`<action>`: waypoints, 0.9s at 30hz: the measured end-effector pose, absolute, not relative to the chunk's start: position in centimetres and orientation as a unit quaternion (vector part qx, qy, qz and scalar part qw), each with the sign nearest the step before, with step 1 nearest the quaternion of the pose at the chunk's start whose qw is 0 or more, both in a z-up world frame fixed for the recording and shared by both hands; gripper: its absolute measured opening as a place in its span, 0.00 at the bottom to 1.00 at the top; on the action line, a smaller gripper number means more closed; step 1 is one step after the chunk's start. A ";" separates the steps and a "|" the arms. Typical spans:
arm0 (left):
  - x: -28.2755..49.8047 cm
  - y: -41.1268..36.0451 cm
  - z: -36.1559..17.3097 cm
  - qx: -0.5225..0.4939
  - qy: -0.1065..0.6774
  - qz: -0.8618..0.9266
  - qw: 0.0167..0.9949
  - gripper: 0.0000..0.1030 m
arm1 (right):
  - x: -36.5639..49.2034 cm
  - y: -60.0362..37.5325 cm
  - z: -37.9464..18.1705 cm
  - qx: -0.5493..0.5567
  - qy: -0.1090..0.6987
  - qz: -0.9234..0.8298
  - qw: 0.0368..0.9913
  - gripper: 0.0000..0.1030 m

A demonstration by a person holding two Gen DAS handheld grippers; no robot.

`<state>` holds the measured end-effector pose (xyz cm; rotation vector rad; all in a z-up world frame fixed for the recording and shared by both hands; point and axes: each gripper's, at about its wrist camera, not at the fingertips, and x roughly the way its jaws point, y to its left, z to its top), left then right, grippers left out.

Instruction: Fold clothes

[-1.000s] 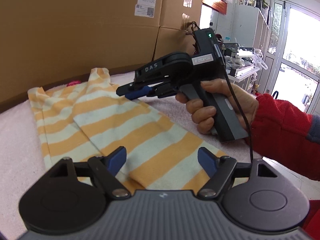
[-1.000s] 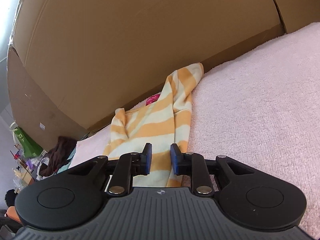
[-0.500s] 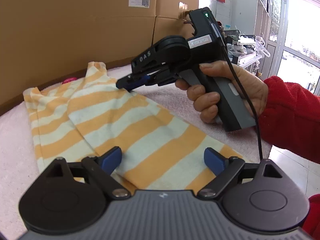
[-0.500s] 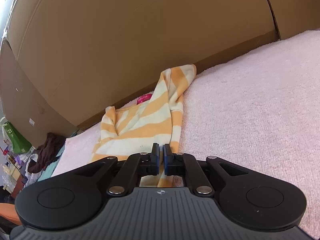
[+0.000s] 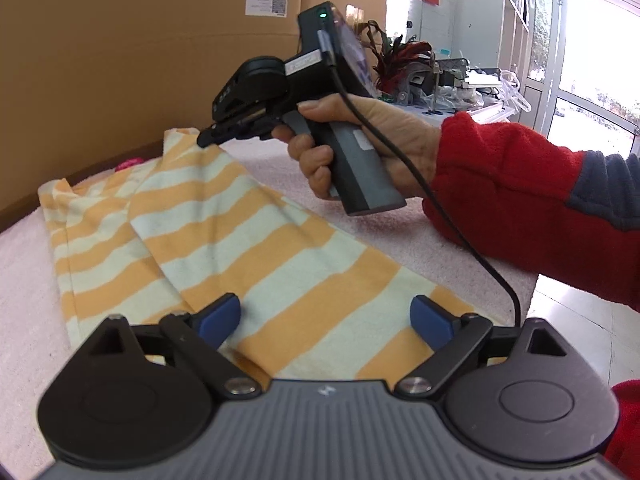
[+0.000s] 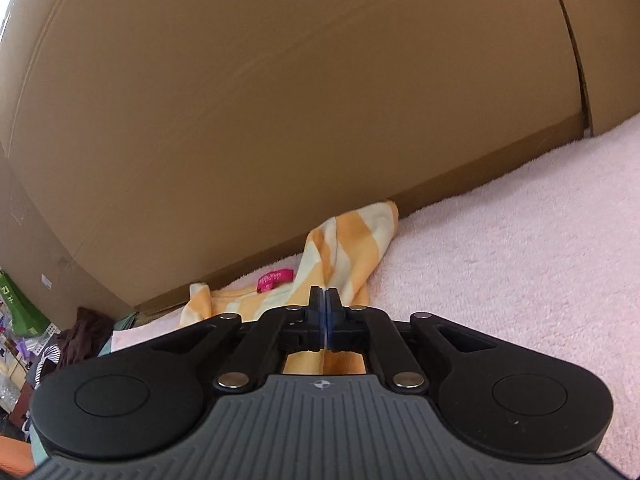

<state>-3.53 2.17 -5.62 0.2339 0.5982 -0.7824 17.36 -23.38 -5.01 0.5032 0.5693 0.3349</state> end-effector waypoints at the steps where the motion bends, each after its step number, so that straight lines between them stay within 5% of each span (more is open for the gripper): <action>1: -3.6 2.0 -5.6 0.117 0.287 -0.376 0.873 0.89 | 17.6 -23.2 -5.4 0.237 0.288 0.164 0.913 0.02; 6: -2.5 2.4 -4.1 0.129 0.288 -0.364 0.877 0.73 | 17.6 -23.4 -4.1 0.221 0.262 0.147 0.928 0.16; 12: 5.2 5.1 -2.1 0.089 0.292 -0.287 0.908 0.73 | 19.8 -21.6 -4.0 0.213 0.312 0.236 0.896 0.16; 14: 8.0 6.3 -2.8 0.042 0.328 -0.256 0.909 0.55 | 20.3 -21.5 -4.9 0.210 0.320 0.222 0.897 0.15; 16: 9.8 7.2 -3.6 0.007 0.351 -0.241 0.905 0.22 | 20.5 -22.3 -5.8 0.223 0.313 0.203 0.901 0.00; 19: 10.3 7.5 -4.3 -0.018 0.344 -0.243 0.907 0.07 | 20.7 -23.7 -6.3 0.255 0.311 0.175 0.899 0.00; 25: 9.2 7.6 -4.3 -0.015 0.309 -0.248 0.918 0.06 | 20.2 -23.7 -6.1 0.241 0.298 0.175 0.907 0.00; 26: 9.0 7.8 -4.2 -0.020 0.301 -0.252 0.919 0.08 | 19.9 -23.8 -5.8 0.238 0.290 0.172 0.911 0.02; 27: 8.9 8.0 -4.0 -0.024 0.293 -0.257 0.921 0.22 | 19.6 -23.9 -5.5 0.238 0.279 0.168 0.915 0.14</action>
